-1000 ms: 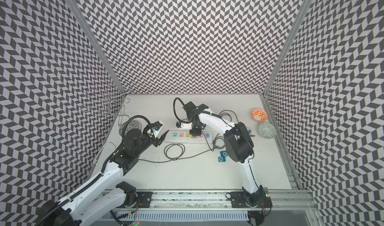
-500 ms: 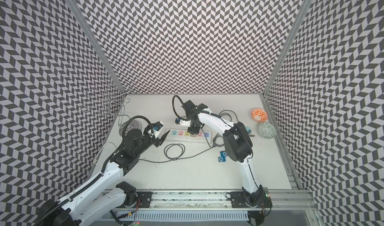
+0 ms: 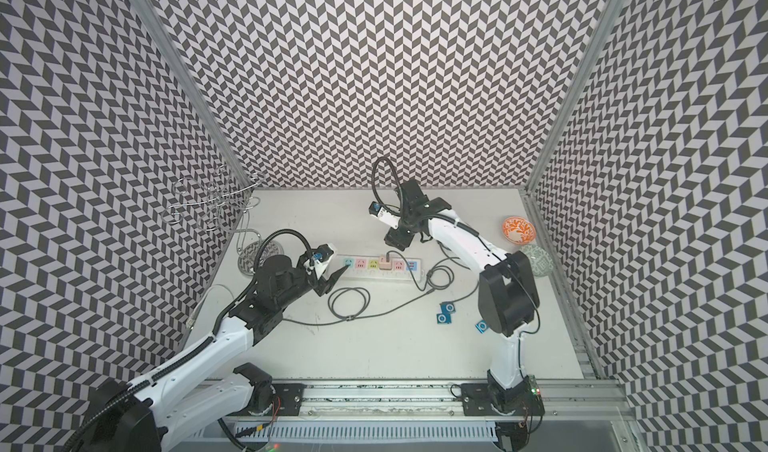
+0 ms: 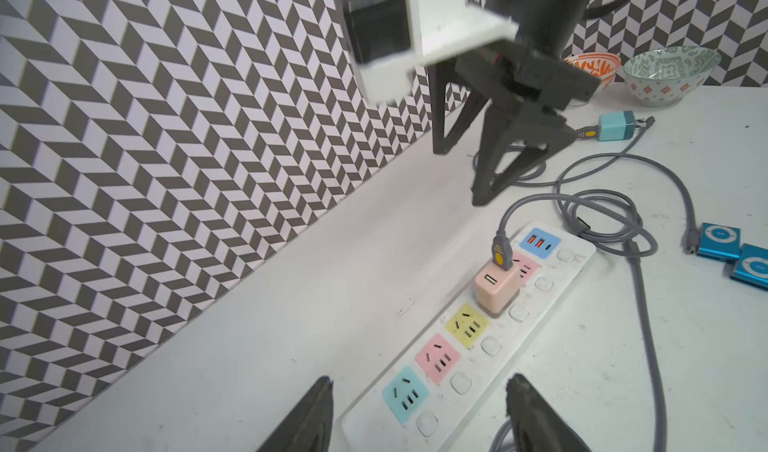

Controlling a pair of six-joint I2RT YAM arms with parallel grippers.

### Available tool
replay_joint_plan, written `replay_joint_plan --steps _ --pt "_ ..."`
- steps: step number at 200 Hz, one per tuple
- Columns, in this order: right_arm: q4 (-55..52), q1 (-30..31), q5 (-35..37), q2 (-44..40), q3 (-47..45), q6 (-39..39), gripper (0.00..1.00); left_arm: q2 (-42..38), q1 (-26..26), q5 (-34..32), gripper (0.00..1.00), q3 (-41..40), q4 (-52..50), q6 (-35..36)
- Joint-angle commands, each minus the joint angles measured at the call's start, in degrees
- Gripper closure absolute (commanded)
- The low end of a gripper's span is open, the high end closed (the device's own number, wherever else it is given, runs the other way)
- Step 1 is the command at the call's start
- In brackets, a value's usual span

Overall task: Charge mp3
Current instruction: Insert the plug into the socket, then pick up the charging cable from the center of the board.

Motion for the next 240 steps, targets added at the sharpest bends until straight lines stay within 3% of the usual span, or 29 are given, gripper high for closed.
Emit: replay_joint_plan --steps 1,18,43,62,81,129,170,240 --pt "13.2 -4.7 -8.9 -8.9 -4.2 9.7 0.26 2.2 -2.7 1.8 0.34 1.6 1.6 -1.8" --pt "18.6 -6.5 -9.2 -14.3 -9.4 12.3 0.25 5.5 -5.4 1.8 0.34 1.9 2.7 -1.9" --pt "23.3 -10.2 -3.9 -20.4 -17.2 20.0 0.19 12.0 -7.7 1.9 0.35 3.3 5.4 -3.2" --pt "24.4 -15.4 -2.3 -23.0 -23.8 26.3 0.20 17.2 -7.2 0.0 0.36 4.2 8.5 -10.2" --pt "23.0 -20.4 -2.0 -24.2 -29.6 30.5 0.23 20.0 -7.3 2.3 0.37 3.9 10.7 -12.4" --pt "15.6 -28.0 -2.0 -19.9 -35.1 39.3 0.30 27.3 -7.3 4.6 0.39 5.2 13.4 -14.6" --pt "18.6 -31.2 -1.9 -18.5 -43.0 49.8 0.40 32.1 -7.3 3.0 0.39 5.6 16.2 -15.6" --pt "24.2 -31.7 2.9 -15.2 -47.4 50.0 0.51 37.9 -4.0 0.9 0.40 7.3 20.7 -15.6"
